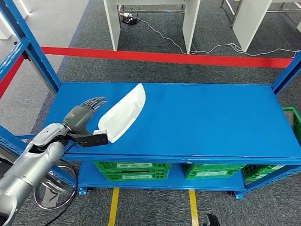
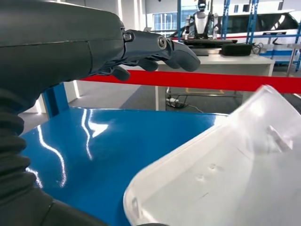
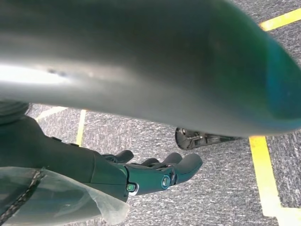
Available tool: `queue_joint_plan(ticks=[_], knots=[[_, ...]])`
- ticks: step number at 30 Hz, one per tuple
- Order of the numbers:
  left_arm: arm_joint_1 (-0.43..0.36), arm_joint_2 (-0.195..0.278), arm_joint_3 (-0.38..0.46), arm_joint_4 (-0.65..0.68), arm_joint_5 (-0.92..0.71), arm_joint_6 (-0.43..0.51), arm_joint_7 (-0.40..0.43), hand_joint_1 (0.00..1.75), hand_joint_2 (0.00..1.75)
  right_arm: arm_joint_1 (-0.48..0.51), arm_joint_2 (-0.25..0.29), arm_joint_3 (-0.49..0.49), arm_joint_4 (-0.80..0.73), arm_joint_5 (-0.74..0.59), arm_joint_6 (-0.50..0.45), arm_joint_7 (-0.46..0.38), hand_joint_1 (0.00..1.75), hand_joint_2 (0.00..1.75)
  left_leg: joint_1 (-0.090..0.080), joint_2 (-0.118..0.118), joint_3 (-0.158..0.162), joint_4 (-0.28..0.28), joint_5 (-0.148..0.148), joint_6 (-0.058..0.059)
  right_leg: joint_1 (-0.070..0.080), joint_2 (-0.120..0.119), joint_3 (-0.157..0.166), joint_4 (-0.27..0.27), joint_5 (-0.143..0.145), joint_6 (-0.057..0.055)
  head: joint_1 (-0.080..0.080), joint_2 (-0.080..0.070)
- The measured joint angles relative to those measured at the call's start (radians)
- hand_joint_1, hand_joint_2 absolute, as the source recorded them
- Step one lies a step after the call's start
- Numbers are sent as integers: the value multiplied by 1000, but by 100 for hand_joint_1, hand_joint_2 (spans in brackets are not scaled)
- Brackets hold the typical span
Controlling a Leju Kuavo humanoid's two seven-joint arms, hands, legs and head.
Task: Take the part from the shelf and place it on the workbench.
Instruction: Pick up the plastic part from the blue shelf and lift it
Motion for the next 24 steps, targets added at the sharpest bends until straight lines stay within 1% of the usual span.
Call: queue_joint_plan(ticks=[13,19,24], knots=[[-3,-20,-10,0,9,-1,12,0,0,0,0,0,0,1,4,8,0,0,0,0,0,0,0,0,0,0,0,0,0,0,0,0],[-37,-43,-11,4,-10,29,24,0,0,-2,0,0,0,8,6,14,0,0,0,0,0,0,0,0,0,-1,0,0,0,0,0,0],[-51,-59,-15,5,-13,34,29,0,0,-2,0,0,0,9,10,14,0,0,0,0,0,0,0,0,0,0,0,0,0,0,0,0]])
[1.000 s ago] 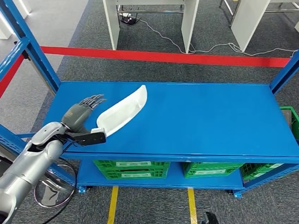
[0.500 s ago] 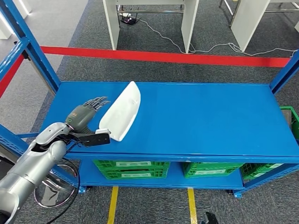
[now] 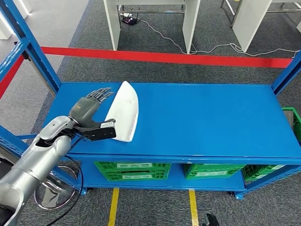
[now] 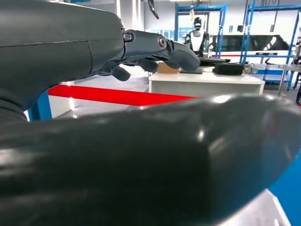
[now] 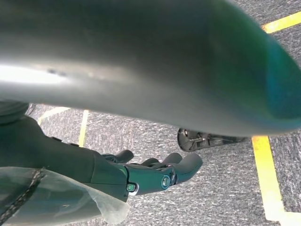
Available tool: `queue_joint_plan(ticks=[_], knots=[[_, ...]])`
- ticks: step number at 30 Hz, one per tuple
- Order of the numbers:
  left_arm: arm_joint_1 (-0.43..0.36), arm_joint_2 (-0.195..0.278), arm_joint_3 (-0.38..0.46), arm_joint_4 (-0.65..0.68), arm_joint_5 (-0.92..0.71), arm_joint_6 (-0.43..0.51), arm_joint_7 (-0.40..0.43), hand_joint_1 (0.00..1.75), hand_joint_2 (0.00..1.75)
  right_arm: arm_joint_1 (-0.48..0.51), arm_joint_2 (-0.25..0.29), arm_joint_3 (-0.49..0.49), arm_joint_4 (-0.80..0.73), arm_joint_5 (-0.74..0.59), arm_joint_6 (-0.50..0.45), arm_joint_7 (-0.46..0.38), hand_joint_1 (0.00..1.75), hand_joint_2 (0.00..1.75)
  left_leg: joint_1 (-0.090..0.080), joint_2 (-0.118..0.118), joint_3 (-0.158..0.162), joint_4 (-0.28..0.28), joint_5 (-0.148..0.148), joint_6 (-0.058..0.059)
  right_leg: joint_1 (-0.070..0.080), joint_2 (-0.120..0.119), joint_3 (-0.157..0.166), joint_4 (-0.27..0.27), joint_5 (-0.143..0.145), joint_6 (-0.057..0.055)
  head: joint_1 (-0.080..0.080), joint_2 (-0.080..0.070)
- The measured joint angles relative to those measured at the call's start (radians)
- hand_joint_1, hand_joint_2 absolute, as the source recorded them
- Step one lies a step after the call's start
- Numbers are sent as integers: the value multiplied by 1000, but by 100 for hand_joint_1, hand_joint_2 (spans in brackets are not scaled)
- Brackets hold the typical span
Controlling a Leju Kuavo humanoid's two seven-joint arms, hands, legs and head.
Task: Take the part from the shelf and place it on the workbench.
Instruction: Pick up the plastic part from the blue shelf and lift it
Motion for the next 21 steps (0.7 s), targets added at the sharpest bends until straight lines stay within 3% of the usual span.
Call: queue_joint_plan(ticks=[14,21], knots=[[-31,-35,-21,19,-34,28,14,0,0,-11,0,4,0,23,10,13,0,0,0,0,0,0,0,0,0,0,0,0,0,0,0,0],[-93,-82,-29,82,-46,30,29,0,0,-20,0,20,0,41,14,18,0,0,0,0,0,0,0,0,0,0,0,0,0,1,0,0]])
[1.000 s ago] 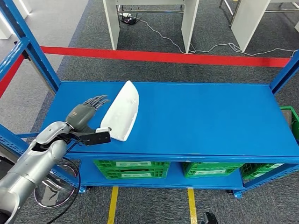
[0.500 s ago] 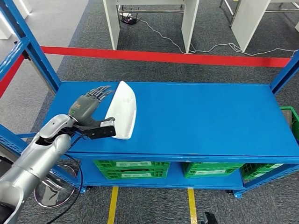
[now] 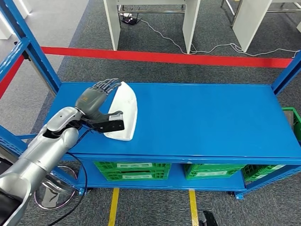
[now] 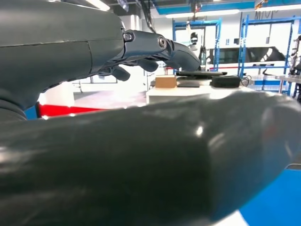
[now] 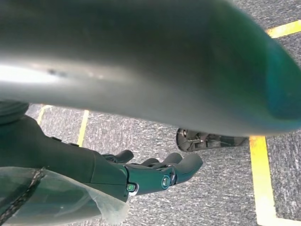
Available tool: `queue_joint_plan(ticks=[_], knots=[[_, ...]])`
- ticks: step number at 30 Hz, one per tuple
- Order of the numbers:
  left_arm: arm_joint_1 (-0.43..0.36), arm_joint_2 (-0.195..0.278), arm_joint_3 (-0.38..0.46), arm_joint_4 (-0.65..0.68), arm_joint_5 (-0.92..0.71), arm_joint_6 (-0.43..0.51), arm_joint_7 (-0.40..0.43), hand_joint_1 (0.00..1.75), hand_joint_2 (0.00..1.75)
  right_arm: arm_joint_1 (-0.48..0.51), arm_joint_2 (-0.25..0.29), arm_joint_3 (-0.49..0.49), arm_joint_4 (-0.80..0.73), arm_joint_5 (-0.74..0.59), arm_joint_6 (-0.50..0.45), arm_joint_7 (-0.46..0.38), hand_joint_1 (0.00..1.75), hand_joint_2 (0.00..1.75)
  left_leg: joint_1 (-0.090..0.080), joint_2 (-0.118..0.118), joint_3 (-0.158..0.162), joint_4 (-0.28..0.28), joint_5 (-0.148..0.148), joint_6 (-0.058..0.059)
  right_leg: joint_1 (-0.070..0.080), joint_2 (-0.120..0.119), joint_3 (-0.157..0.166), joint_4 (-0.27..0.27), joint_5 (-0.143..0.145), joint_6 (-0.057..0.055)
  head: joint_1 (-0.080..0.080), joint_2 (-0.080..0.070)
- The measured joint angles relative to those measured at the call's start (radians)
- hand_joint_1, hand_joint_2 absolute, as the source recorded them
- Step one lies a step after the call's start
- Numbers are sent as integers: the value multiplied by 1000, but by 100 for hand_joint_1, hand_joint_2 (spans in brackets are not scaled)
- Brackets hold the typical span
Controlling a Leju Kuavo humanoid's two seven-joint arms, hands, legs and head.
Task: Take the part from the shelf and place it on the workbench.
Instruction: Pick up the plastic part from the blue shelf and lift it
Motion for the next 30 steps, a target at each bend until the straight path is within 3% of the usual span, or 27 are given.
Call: queue_joint_plan(ticks=[15,19,30], knots=[[-19,-79,-10,100,28,24,-10,0,0,-17,0,21,0,20,14,44,0,0,0,0,0,0,0,0,0,0,0,0,0,0,0,0],[-18,-102,-9,110,26,30,4,0,175,-21,0,27,0,28,15,47,0,0,0,0,0,0,0,0,0,0,0,0,0,0,0,0],[-11,-160,-16,120,22,18,18,0,175,-30,0,40,-3,37,22,72,0,0,0,0,0,0,0,0,0,0,0,0,0,0,0,0]])
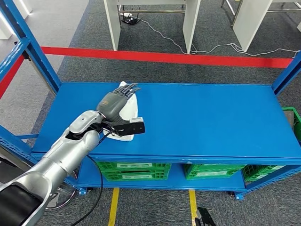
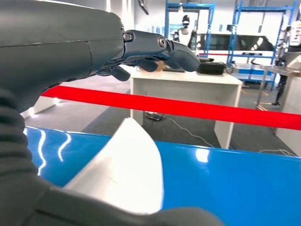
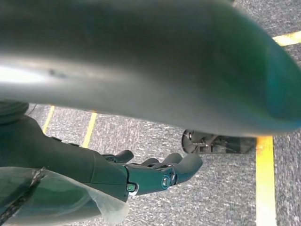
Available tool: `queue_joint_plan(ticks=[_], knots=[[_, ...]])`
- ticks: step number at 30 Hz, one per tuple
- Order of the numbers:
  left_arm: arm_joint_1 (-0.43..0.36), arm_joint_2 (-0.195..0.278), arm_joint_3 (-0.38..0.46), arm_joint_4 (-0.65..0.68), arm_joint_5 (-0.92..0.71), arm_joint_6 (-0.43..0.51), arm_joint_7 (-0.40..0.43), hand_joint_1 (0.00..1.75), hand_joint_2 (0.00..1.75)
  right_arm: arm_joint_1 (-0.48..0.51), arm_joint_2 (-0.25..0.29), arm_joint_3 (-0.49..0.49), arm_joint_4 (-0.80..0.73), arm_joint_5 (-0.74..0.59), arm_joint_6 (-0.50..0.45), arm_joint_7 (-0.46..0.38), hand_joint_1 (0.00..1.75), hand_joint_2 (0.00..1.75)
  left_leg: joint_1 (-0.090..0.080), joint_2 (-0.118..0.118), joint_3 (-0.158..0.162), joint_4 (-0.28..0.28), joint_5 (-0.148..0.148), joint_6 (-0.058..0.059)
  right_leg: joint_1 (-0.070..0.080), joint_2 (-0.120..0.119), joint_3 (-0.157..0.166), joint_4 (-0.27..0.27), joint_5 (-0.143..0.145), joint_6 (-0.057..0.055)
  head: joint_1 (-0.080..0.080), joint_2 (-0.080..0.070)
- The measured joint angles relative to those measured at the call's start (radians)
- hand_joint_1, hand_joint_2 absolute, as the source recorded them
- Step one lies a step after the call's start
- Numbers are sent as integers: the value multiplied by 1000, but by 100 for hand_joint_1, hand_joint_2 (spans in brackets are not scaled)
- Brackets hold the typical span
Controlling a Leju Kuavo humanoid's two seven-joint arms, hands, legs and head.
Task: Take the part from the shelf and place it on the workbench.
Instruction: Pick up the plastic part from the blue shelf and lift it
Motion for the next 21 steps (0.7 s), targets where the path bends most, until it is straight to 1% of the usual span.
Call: queue_joint_plan(ticks=[7,12,16,21], knots=[[1,-20,-8,0,8,-30,2,0,175,0,0,1,-6,0,7,5,0,0,0,0,0,0,0,0,0,0,0,0,0,0,0,0],[6,-36,-15,-1,6,-56,39,0,175,-1,0,1,-9,0,9,9,0,0,0,0,0,0,0,0,0,0,0,0,0,0,0,0],[6,-44,-21,-2,3,-64,53,0,175,-1,0,1,-14,-1,10,12,0,0,0,0,0,0,0,0,0,0,0,0,0,0,0,0],[5,-48,-33,-3,-29,-119,90,0,175,0,0,1,-15,-2,10,4,0,0,0,0,0,0,0,0,0,0,0,0,0,0,0,0]])
